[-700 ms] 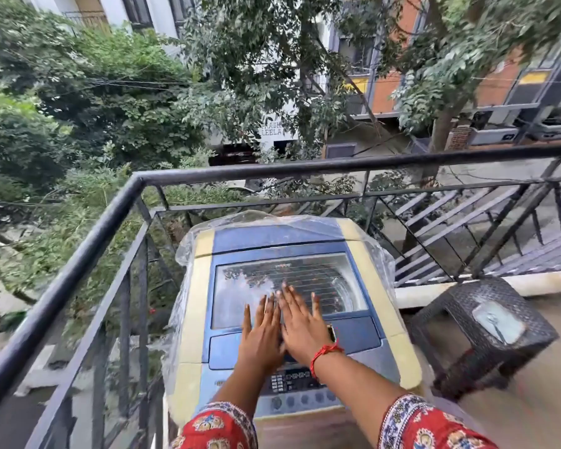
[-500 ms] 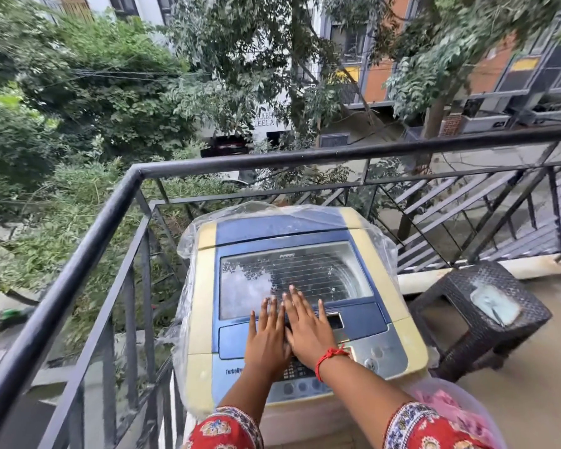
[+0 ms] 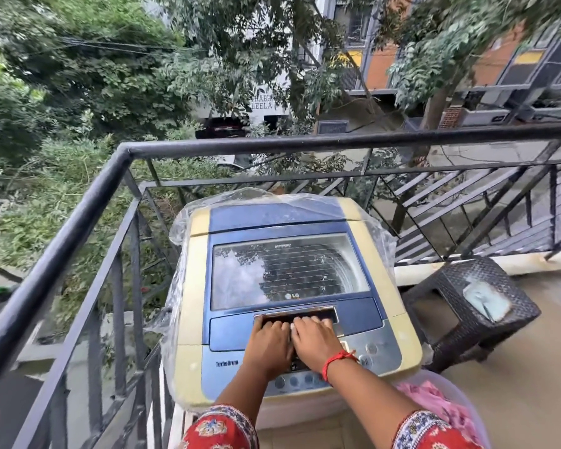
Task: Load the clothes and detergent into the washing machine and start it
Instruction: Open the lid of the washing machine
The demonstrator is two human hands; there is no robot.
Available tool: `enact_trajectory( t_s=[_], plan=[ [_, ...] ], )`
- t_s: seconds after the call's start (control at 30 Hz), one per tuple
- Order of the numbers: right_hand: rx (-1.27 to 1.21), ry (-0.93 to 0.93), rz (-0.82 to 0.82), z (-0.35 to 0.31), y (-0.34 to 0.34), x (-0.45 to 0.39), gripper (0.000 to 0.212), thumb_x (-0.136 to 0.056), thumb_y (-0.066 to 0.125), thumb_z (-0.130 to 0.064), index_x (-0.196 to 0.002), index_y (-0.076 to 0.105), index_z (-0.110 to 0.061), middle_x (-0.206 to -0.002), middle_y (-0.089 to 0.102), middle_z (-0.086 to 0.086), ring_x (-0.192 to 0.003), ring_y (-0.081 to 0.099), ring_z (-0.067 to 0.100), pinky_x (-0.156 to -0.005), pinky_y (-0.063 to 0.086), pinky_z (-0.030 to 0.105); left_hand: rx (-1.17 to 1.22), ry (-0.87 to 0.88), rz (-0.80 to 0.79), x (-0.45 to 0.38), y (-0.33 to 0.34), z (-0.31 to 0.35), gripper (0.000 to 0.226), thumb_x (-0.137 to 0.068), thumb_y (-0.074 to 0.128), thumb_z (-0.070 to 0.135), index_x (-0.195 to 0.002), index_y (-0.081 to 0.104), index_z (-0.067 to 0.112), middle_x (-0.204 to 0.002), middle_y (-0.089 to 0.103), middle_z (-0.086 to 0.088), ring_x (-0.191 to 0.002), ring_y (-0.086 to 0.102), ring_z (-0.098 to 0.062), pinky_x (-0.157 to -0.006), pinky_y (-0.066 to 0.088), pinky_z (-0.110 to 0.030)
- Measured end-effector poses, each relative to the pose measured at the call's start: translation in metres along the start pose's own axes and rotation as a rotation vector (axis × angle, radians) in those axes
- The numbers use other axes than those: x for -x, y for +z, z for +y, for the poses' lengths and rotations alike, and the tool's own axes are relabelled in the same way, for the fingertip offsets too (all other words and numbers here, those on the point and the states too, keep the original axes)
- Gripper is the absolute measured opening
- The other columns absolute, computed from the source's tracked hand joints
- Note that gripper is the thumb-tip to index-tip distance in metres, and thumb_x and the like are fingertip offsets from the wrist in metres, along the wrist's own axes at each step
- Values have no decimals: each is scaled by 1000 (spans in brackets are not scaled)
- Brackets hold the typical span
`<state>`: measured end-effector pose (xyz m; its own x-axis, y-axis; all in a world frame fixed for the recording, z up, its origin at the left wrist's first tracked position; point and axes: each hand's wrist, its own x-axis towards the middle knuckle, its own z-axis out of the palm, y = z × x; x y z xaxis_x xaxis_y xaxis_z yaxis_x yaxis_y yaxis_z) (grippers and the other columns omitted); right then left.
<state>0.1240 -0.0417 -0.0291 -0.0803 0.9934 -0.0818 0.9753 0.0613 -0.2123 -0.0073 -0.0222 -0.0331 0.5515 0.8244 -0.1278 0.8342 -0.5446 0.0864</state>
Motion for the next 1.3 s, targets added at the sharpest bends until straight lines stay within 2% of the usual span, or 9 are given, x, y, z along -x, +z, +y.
enact_trajectory(
  t_s=[0.07,0.23,0.33,0.43,0.63,0.77,0.9,1.03,1.3],
  plan=[
    [-35,11,16,1,0,0,70,-83,-3,-44,-101,60,-18,-106,67,6,-108,58,28,-90,39,44,-6,8,33,0,-1,0,52,-86,11,41,-105,54,19,-106,63,-3,-104,58,-26,-111,22,-41],
    [-65,-14,-2,4,-8,2,74,-81,-7,-47,-100,59,-19,-107,66,4,-110,56,26,-90,37,43,18,-47,40,2,-11,6,35,-92,28,39,-100,56,20,-102,65,-3,-102,58,-25,-112,22,-39],
    [-108,-40,55,6,-19,1,64,-88,-1,-46,-95,58,-21,-102,65,1,-106,56,23,-91,36,42,69,-70,115,4,-19,8,36,-89,30,43,-93,58,22,-93,66,0,-94,61,-23,-100,34,-37],
    [-129,-71,154,8,-35,-1,43,-101,21,-39,-83,57,-24,-89,66,-3,-95,59,19,-88,39,40,144,-140,230,5,-38,12,31,-88,34,44,-84,56,23,-83,63,4,-84,59,-21,-82,41,-35],
    [-123,-122,268,5,-88,-21,60,-99,20,-43,-78,69,-17,-73,70,1,-74,68,20,-72,53,39,143,-215,360,-12,-88,11,36,-86,36,43,-67,56,20,-66,65,0,-66,62,-24,-62,37,-32],
    [-60,-79,358,1,-119,-37,63,-98,23,-44,-63,67,-15,-60,68,4,-57,67,22,-51,52,33,91,-258,413,-24,-122,8,44,-90,34,45,-67,56,15,-66,67,-8,-64,63,-31,-53,27,-30],
    [-15,-92,386,1,-141,-56,83,-97,-1,-51,-80,71,-13,-72,71,8,-70,69,31,-54,47,37,14,-319,418,-38,-150,5,53,-92,32,48,-70,63,12,-71,70,-11,-69,66,-32,-52,27,-30],
    [-57,-97,459,1,-169,-71,61,-101,27,-45,-80,72,-12,-77,74,11,-76,70,36,-61,52,39,-38,-329,424,-54,-175,0,52,-94,33,46,-75,68,14,-77,72,-11,-74,68,-32,-54,31,-31],
    [-47,-94,513,-6,-217,-114,54,-102,33,-40,-84,74,-9,-83,74,16,-80,69,40,-65,52,41,-95,-364,531,-95,-223,-17,66,-96,23,48,-72,68,7,-77,72,-14,-76,68,-38,-57,41,-33]
  ],
)
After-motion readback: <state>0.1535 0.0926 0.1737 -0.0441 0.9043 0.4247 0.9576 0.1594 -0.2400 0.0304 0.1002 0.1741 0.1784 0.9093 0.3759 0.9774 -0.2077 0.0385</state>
